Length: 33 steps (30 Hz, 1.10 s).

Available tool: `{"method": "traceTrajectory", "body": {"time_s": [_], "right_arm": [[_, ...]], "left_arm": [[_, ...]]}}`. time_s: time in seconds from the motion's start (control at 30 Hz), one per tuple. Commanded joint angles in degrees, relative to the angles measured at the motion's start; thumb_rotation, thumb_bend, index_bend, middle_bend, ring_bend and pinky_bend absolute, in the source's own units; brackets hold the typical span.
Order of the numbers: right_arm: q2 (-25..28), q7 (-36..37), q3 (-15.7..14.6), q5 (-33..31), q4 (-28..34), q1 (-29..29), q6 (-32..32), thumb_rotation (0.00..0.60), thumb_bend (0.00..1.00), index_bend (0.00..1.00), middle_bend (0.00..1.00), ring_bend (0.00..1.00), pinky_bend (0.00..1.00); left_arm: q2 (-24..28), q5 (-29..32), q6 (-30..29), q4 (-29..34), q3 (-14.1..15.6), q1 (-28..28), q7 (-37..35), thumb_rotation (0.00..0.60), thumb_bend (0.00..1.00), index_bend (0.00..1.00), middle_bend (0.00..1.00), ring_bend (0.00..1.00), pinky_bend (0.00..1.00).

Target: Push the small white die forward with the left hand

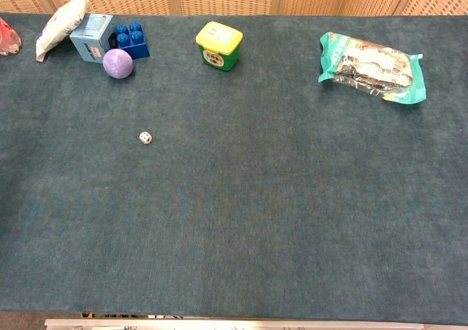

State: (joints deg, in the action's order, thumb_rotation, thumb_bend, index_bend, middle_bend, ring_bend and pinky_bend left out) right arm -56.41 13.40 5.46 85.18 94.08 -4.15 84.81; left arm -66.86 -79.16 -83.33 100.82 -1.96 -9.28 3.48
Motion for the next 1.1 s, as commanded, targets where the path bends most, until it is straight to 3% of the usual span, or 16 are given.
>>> {"method": "traceTrajectory", "body": {"time_s": [0.03, 0.17, 0.3, 0.37, 0.47, 0.57, 0.77, 0.9, 1.1], "right_arm": [[0.0, -0.2, 0.3, -0.2, 0.0, 0.0, 0.3, 0.600, 0.44, 0.15, 0.34, 0.29, 0.33], [0.3, -0.9, 1.0, -0.4, 0.4, -0.3, 0.9, 0.600, 0.44, 0.15, 0.34, 0.29, 0.33], [0.5, -1.4, 1.3, -0.5, 0.7, -0.5, 0.8, 0.600, 0.44, 0.15, 0.34, 0.29, 0.33], [0.6, -1.5, 1.5, -0.5, 1.0, -0.7, 0.7, 0.600, 0.44, 0.15, 0.34, 0.29, 0.33], [0.6, -1.8, 1.5, -0.6, 1.2, -1.1, 0.2, 0.600, 0.44, 0.15, 0.34, 0.29, 0.33], [0.5, -2.1, 1.5, -0.8, 1.3, -1.2, -0.1, 0.600, 0.44, 0.15, 0.34, 0.29, 0.33], [0.4, -2.3, 1.5, -1.2, 1.3, -1.2, -0.3, 0.600, 0.44, 0.15, 0.34, 0.29, 0.33], [0.4, -2.3, 1.3, -1.3, 1.2, -1.1, -0.4, 0.600, 0.44, 0.15, 0.34, 0.29, 0.33], [0.3, -2.0, 1.2, -1.5, 0.9, -0.8, -0.3, 0.600, 0.44, 0.15, 0.34, 0.29, 0.33]], "left_arm": [[0.0, -0.2, 0.3, -0.1, 0.0, 0.0, 0.1, 0.600, 0.37, 0.09, 0.37, 0.36, 0.51], [0.8, -1.9, 3.5, -0.4, 0.7, -1.4, -0.5, 0.600, 0.38, 0.09, 0.41, 0.40, 0.52], [1.6, -2.9, 6.5, -1.0, 1.1, -2.9, -0.7, 0.600, 0.38, 0.10, 0.62, 0.61, 0.74], [2.3, -4.0, 10.8, -1.5, 1.7, -5.2, -0.9, 0.600, 0.38, 0.11, 0.74, 0.73, 0.83], [2.8, -5.7, 20.5, -3.4, 1.9, -11.0, -4.0, 0.600, 0.48, 0.14, 0.90, 0.89, 0.94], [2.7, -5.8, 26.0, -4.7, 1.9, -14.5, -4.8, 0.600, 0.55, 0.14, 0.97, 0.97, 0.99], [2.3, -2.4, 36.9, -5.8, 1.5, -20.5, -3.9, 0.600, 0.70, 0.14, 1.00, 1.00, 1.00], [1.7, 1.0, 42.3, -5.8, 1.5, -23.4, -1.8, 0.600, 0.71, 0.14, 1.00, 1.00, 1.00], [-0.1, 4.2, 45.3, -5.9, 1.8, -25.7, 0.4, 0.600, 0.71, 0.14, 1.00, 1.00, 1.00]]}}
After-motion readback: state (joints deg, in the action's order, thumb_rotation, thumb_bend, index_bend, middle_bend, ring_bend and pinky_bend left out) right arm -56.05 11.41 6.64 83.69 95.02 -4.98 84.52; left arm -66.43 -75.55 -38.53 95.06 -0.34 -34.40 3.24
